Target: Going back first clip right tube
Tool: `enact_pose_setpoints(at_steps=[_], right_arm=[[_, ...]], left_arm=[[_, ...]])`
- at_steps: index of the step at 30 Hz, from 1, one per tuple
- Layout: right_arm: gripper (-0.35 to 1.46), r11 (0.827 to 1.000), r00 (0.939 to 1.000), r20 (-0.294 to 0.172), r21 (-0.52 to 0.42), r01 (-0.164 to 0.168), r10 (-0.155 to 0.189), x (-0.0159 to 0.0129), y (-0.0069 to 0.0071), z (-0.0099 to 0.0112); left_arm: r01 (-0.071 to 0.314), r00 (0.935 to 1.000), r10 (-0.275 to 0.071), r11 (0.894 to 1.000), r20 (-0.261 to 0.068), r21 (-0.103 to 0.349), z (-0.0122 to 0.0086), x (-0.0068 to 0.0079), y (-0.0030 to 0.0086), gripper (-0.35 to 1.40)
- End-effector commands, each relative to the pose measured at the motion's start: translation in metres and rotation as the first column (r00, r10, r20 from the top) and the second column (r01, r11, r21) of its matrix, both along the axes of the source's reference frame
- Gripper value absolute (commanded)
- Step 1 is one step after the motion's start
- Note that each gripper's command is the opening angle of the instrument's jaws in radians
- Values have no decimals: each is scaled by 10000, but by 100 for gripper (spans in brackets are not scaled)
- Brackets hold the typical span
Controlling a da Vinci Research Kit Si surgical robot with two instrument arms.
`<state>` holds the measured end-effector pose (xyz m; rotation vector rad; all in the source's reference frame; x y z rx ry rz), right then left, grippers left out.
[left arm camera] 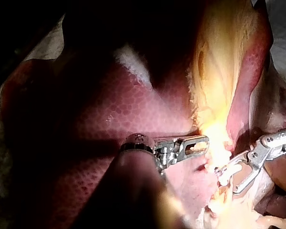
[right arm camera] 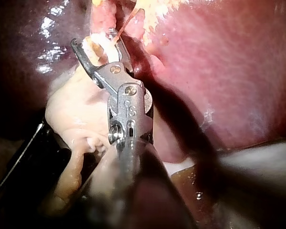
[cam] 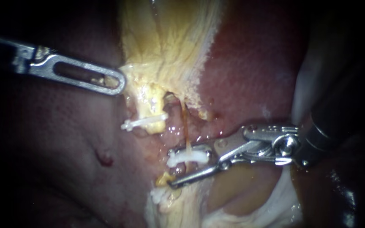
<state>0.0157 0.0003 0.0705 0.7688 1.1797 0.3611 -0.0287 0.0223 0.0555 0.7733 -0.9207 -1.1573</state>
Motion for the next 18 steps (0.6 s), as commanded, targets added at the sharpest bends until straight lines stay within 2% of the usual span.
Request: enact_pose_setpoints(at_steps=[1, 7, 11, 14, 18], right_arm=[[50, 9999, 10000, -4, -150, -46, 46, -1, 1, 1], [50, 9975, 9998, -38, -689, -180, 178, -12, 6, 8], [50, 9926, 9997, -180, -1204, -155, 134, -31, 6, 1], [50, 9828, 9994, -286, -1832, -238, 189, -53, 14, -10], [50, 9693, 9989, -298, -2424, -417, 355, -84, 32, -27]], left_arm=[[0, 10000, 0, 10000, -2, 0, 0, 0, 0, -35], [-2, 10000, 2, 10000, -1, 0, 0, 0, 0, -35], [-11, 10000, 11, 10000, 4, 0, -1, 3, -1, -35], [-14, 10000, 14, 10000, 6, 0, -1, 3, -1, -35], [-14, 10000, 14, 10000, 5, 0, -1, 3, -1, -35]])
